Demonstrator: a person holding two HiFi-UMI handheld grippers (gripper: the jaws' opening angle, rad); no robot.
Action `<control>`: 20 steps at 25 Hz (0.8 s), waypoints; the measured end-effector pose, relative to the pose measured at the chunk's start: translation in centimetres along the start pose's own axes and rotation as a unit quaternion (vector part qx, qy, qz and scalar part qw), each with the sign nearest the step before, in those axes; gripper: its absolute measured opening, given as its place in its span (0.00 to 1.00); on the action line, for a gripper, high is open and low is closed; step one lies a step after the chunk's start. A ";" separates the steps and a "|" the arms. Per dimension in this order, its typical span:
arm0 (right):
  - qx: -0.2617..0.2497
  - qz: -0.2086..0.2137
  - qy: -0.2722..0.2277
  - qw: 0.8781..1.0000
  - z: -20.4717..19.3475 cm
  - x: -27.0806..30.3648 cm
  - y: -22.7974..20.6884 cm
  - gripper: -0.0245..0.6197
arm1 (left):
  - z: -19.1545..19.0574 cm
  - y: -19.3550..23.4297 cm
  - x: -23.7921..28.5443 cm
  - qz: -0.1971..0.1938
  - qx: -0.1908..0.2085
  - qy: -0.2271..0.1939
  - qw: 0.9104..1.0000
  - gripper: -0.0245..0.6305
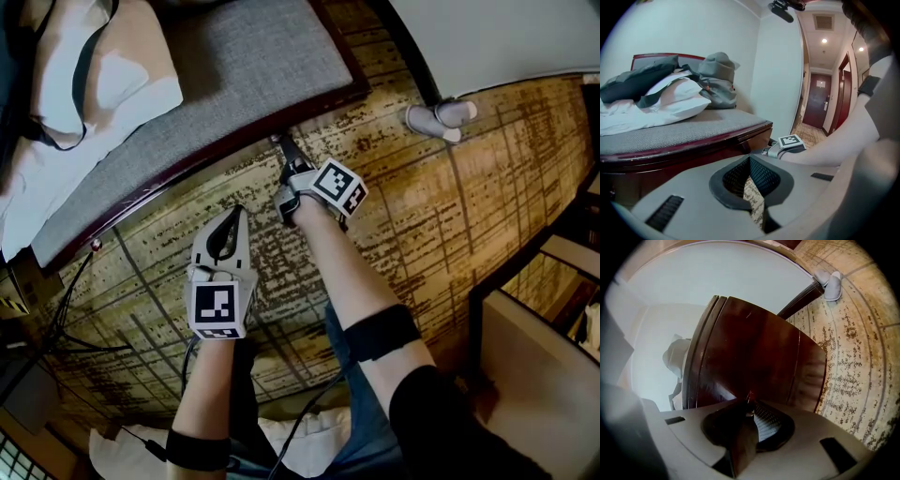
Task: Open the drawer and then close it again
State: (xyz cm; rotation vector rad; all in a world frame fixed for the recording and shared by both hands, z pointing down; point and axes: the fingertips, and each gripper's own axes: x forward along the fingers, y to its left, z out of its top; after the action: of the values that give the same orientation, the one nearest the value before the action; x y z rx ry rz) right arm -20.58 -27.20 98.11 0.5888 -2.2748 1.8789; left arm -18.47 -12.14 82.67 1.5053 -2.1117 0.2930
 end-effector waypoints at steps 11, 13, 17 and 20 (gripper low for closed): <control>-0.013 -0.014 0.016 1.000 -0.7 -1.9 -0.5 0.15 | 0.0 -0.5 -1.2 -0.012 0.007 0.008 1.000 0.04; -0.011 -0.015 0.016 1.000 -1.0 -2.9 -0.8 0.15 | 0.1 -0.9 -1.5 -0.014 0.009 0.009 1.000 0.04; -0.006 -0.019 0.019 1.000 -1.7 -5.2 -1.4 0.15 | 0.4 -2.1 -2.0 -0.019 0.002 0.012 1.000 0.04; -0.005 -0.024 0.029 0.999 -2.3 -7.1 -2.0 0.15 | 0.1 -3.6 -2.5 -0.037 0.014 0.018 0.999 0.04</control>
State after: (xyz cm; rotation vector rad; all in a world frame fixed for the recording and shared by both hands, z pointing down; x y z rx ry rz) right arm -13.68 -23.82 98.03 0.5746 -2.2132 1.8387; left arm -14.55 -11.46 80.78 1.5795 -2.0271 0.3207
